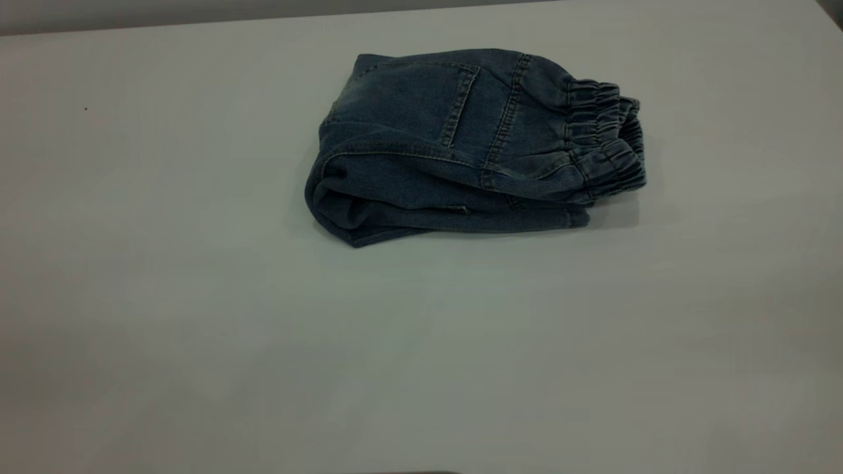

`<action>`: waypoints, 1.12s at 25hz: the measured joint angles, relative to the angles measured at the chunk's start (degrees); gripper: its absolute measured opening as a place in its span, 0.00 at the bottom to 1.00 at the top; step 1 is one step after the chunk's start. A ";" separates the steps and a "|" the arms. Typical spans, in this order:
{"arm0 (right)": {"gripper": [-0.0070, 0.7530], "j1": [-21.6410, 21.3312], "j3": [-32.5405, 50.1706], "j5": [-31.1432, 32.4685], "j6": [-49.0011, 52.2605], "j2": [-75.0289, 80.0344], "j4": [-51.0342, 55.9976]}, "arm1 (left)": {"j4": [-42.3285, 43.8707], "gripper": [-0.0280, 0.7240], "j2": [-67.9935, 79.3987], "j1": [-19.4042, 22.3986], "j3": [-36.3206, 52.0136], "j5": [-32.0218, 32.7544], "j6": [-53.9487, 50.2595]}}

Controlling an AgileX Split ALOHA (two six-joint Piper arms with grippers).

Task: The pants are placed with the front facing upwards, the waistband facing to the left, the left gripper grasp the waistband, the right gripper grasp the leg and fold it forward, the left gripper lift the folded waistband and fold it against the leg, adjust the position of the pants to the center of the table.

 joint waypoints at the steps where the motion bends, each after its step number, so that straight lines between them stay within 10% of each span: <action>1: 0.46 0.00 0.00 0.00 0.00 0.00 0.00 | 0.00 0.78 0.00 0.00 0.00 0.00 0.00; 10: 0.46 -0.83 0.00 0.00 0.00 -0.58 0.07 | 0.00 0.78 0.00 0.00 0.04 -0.12 0.00; 19: 0.46 -24.15 0.00 -0.05 0.00 -5.11 0.01 | 0.00 0.78 0.00 0.34 0.04 -0.14 0.00; 28: 0.46 -25.90 0.00 0.26 0.00 -17.93 0.01 | 0.00 0.78 0.00 15.22 0.22 -0.26 0.14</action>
